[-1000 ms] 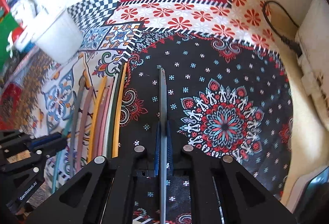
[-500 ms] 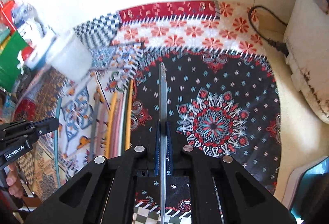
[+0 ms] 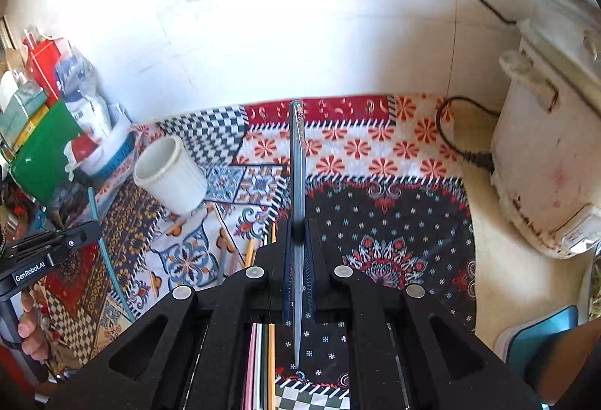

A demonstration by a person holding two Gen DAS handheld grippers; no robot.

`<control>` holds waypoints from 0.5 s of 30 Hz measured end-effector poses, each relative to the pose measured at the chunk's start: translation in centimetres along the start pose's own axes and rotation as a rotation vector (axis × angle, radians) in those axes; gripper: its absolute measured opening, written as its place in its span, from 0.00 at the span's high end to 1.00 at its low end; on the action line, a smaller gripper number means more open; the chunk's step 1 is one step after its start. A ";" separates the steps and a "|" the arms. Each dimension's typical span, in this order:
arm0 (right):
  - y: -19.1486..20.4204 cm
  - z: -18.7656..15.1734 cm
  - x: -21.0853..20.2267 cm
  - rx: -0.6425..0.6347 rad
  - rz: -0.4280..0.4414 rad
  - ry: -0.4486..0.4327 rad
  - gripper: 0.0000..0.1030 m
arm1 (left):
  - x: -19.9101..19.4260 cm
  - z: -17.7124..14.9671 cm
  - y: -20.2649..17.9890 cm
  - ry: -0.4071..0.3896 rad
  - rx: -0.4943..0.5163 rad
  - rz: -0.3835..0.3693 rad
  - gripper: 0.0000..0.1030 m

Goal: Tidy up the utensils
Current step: 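Lift both held rods and carry them into the white cup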

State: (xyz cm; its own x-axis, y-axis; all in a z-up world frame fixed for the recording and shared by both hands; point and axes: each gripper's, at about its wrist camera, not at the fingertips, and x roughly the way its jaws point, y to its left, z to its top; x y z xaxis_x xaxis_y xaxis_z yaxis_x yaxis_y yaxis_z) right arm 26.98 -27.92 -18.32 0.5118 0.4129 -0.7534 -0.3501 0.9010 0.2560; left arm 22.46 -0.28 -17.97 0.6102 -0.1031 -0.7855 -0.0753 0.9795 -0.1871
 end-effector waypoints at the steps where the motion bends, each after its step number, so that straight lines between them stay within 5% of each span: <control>1: 0.2 0.2 -0.4 -0.003 -0.002 -0.014 0.94 | -0.6 0.2 0.0 -0.017 0.002 -0.002 0.96; 15: 3.3 3.6 -2.9 -0.043 0.018 -0.139 0.94 | -4.9 4.0 0.8 -0.191 0.006 -0.015 0.96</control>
State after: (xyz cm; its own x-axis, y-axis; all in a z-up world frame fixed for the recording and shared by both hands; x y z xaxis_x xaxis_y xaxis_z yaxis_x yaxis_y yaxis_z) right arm 27.16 -25.61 -13.13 0.6074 0.4462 -0.6573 -0.3924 0.8879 0.2401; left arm 22.51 1.72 -11.90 0.7497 -0.0834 -0.6565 -0.0609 0.9791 -0.1939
